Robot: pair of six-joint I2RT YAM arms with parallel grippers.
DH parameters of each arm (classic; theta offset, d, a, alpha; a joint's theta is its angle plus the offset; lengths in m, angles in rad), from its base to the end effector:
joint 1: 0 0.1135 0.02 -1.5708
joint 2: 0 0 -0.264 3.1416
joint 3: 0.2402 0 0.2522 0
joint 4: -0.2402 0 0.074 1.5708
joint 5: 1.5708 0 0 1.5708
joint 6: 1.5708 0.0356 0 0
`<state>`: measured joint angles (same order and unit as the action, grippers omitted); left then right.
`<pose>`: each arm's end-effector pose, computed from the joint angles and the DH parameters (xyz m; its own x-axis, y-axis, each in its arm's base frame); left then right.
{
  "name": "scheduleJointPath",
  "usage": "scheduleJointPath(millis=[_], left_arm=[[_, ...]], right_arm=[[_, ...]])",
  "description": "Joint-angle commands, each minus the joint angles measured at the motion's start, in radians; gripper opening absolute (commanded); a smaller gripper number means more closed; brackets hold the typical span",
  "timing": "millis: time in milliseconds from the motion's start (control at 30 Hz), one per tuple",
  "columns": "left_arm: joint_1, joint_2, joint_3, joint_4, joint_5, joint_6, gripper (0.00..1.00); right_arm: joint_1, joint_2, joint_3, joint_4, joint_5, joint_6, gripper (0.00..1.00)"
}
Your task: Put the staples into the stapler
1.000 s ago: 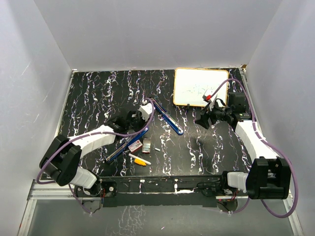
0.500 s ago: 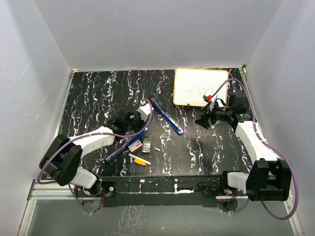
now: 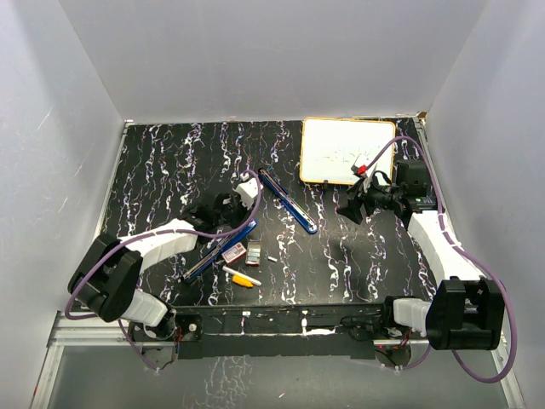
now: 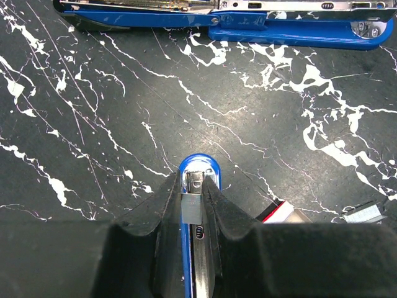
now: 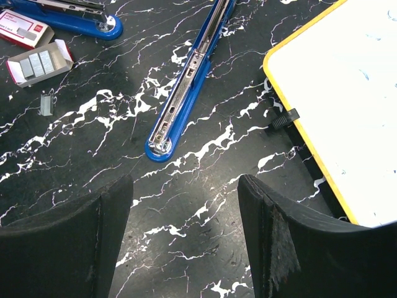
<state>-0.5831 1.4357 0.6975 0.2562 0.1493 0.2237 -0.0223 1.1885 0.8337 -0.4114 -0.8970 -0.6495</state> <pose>0.2498 -0.1711 0.2040 -0.2321 0.4159 -0.8793 0.7241 0.6775 0.1293 0.2419 0.0224 0.2629 -0.2200 -0.3725 -0.9016 -0.8565 0.5162 -0.0042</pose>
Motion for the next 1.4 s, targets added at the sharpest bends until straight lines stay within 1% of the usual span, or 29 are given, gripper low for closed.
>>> scheduleJointPath(millis=[0, 300, 733, 900, 1100, 1367], left_arm=[[0.012, 0.003, -0.008, 0.018, 0.028, -0.003, 0.0], [0.013, 0.026, 0.002, 0.004, 0.051, 0.005, 0.0], [0.012, 0.024, 0.008, -0.001, 0.042, 0.019, 0.0], [0.012, 0.004, 0.045, -0.045, 0.011, 0.025, 0.0], [0.006, -0.008, 0.075, -0.098, 0.012, 0.016, 0.0], [-0.005, -0.003, 0.083, -0.109, 0.011, 0.003, 0.0]], right_arm=[[-0.005, -0.027, -0.005, 0.03, -0.029, -0.002, 0.71], [-0.005, -0.025, -0.007, 0.029, -0.029, -0.004, 0.72], [-0.005, -0.01, -0.005, 0.029, -0.033, -0.004, 0.72], [-0.005, -0.007, -0.005, 0.029, -0.034, -0.004, 0.73], [-0.005, 0.001, -0.001, 0.027, -0.036, -0.004, 0.73], [-0.005, 0.0, -0.005, 0.028, -0.036, -0.004, 0.73]])
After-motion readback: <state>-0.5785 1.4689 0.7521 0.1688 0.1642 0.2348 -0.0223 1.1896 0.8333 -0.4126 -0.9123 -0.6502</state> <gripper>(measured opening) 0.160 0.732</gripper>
